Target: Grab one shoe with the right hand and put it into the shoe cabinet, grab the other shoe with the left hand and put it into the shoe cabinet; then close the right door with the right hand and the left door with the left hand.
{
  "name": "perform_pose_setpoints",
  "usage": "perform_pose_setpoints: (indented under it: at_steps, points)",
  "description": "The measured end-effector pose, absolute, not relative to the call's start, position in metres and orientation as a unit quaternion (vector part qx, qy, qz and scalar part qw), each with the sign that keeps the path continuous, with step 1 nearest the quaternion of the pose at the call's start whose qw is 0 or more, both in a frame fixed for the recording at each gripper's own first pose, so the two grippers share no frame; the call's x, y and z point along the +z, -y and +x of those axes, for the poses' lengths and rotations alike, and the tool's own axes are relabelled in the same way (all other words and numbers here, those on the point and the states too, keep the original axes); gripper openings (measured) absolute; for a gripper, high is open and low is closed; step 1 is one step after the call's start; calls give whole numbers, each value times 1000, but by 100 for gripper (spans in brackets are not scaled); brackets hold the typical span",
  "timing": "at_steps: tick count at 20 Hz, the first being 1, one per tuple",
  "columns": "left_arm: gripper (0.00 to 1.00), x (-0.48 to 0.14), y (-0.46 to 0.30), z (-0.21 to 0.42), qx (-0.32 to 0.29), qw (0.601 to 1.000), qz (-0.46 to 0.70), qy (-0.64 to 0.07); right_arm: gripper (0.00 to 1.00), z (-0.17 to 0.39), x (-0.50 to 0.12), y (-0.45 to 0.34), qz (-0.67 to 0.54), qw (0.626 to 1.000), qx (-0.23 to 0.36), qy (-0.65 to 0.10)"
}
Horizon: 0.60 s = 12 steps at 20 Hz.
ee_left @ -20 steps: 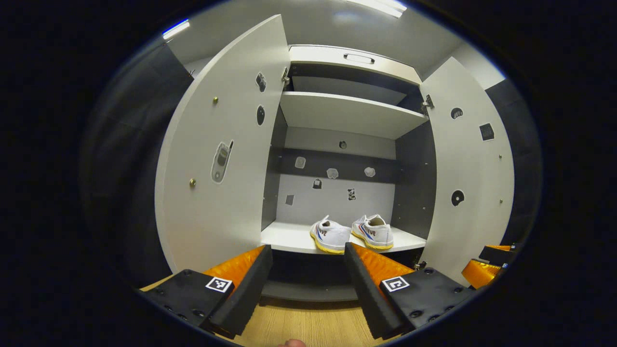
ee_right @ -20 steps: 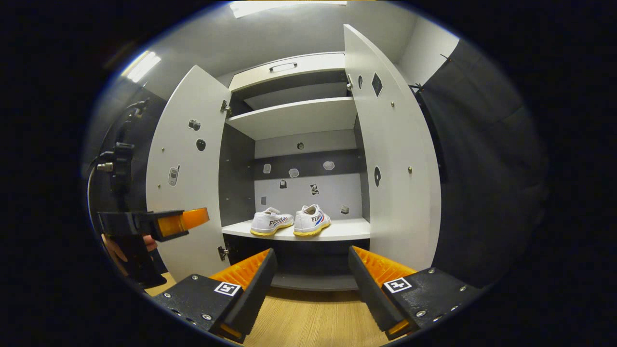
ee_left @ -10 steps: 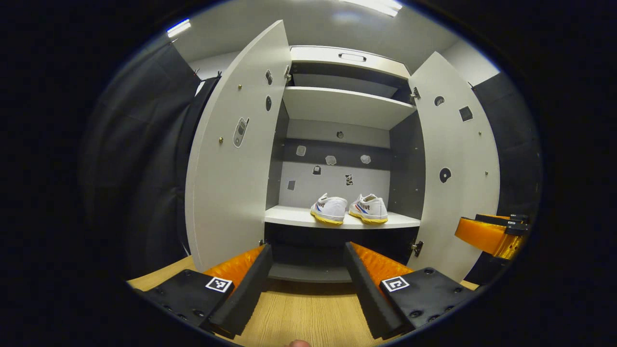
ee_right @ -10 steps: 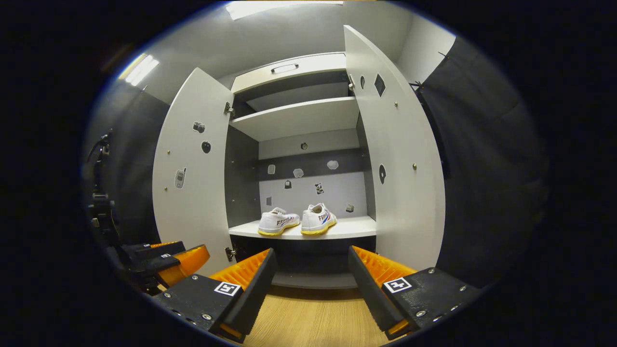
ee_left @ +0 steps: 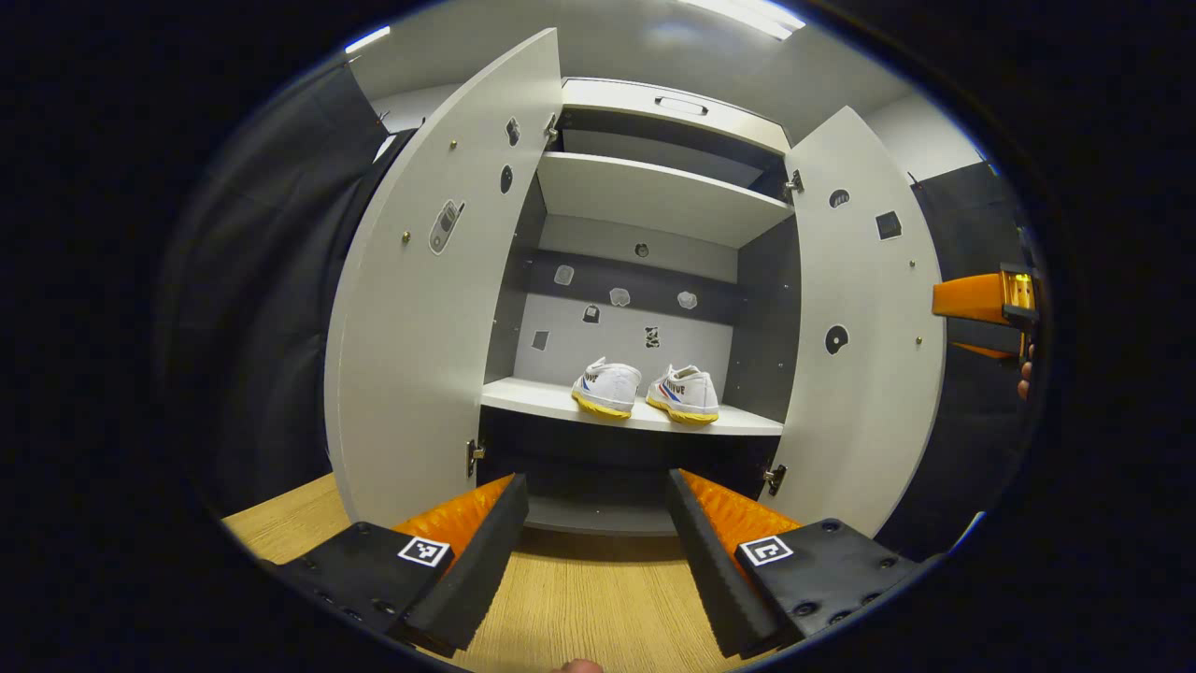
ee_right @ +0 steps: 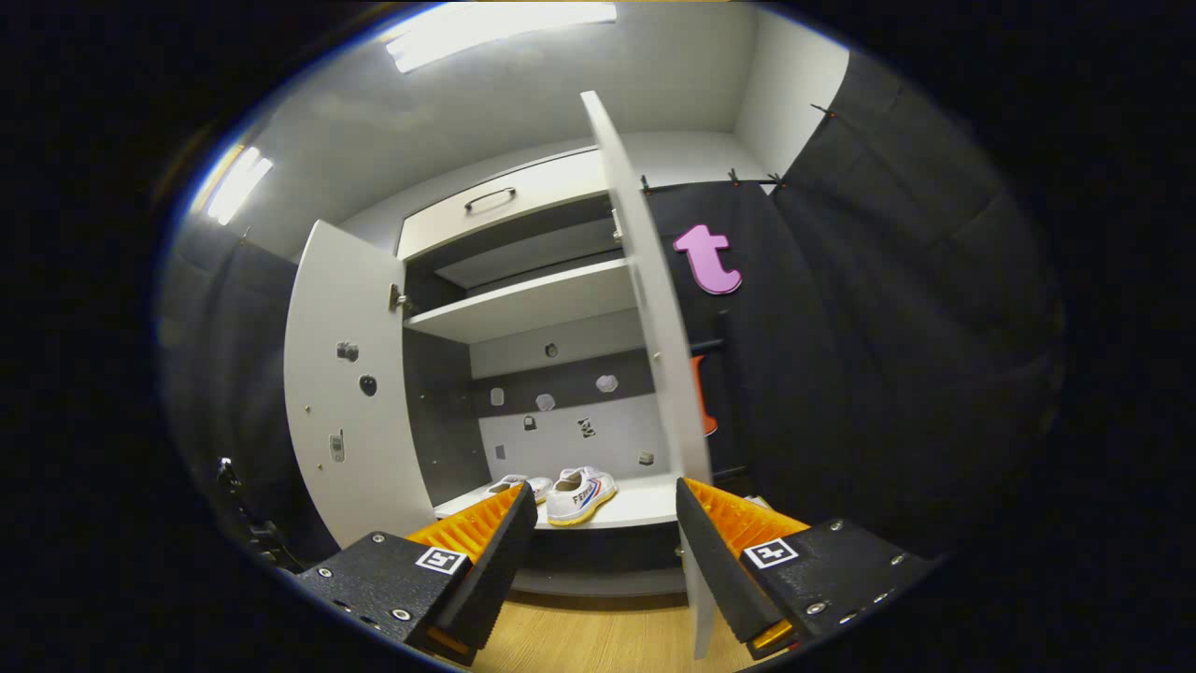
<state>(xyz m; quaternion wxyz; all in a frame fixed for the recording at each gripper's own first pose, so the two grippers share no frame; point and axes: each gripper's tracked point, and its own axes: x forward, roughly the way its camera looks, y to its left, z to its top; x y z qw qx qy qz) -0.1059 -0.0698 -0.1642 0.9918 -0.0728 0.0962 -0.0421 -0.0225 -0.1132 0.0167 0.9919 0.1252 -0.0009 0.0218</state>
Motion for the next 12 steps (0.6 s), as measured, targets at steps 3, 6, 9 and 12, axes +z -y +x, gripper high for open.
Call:
perform_pose_setpoints:
  at_steps: [3,6,9,12]
  points:
    - [96,-166,67,-108,-40,993,-64,-94,92,-26,24,203,93,993,-74,14]
    - [97,-166,66,-108,-40,993,-64,-96,93,-12,21,255,61,991,-116,-7]
    - [97,-164,61,-107,-34,993,-57,-94,94,13,25,266,58,993,-105,-15]
    - [97,-167,58,-109,-27,993,-52,-98,94,41,29,263,63,994,-87,-10]
